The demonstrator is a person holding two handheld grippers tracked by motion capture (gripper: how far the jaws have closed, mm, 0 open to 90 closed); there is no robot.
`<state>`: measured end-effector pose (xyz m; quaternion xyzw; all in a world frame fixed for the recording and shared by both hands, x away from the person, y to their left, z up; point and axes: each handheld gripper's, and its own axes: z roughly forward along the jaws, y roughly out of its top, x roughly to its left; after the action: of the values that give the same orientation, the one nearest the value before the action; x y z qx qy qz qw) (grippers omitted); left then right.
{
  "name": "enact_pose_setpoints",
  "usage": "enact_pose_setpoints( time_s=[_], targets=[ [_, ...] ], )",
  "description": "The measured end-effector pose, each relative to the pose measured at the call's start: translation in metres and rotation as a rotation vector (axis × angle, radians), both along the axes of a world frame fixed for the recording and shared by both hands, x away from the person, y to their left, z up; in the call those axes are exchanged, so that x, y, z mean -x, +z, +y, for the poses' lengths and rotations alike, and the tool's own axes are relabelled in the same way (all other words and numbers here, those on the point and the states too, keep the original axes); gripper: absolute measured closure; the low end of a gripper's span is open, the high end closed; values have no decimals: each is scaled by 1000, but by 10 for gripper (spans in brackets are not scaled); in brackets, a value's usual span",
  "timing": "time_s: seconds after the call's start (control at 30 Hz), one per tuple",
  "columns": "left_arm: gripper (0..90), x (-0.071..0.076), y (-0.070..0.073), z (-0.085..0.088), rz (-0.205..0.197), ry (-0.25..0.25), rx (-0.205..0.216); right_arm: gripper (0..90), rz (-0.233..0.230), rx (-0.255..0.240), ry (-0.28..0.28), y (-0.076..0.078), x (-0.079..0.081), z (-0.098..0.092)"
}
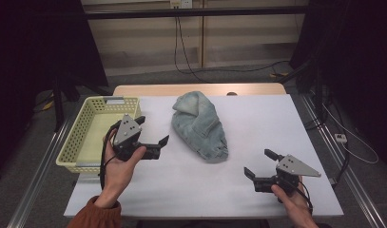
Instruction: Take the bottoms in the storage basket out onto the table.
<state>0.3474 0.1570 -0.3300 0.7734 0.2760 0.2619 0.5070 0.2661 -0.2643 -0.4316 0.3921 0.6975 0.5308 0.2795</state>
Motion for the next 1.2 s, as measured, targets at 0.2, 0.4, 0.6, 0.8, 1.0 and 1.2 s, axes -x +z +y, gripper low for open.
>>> enact_pose_setpoints(
  time_s=[0.2, 0.4, 0.6, 0.8, 1.0, 1.2],
  targets=[
    [48, 13, -4, 5, -7, -5, -8, 31, 1, 3, -1, 0, 0, 0],
    [48, 24, -11, 13, 16, -3, 14, 31, 1, 3, 0, 0, 0, 0],
    [48, 33, -22, 20, 34, 5, 7, 31, 3, 2, 0, 0, 0, 1],
    [48, 34, -39, 28, 67, 33, 2, 31, 3, 2, 1, 0, 0, 1],
    [48, 38, -53, 35, 96, 70, 20, 31, 5, 3, 3, 0, 0, 1],
    [48, 42, -64, 34, 115, 54, 2, 31, 6, 3, 5, -1, 0, 1]
  ],
)
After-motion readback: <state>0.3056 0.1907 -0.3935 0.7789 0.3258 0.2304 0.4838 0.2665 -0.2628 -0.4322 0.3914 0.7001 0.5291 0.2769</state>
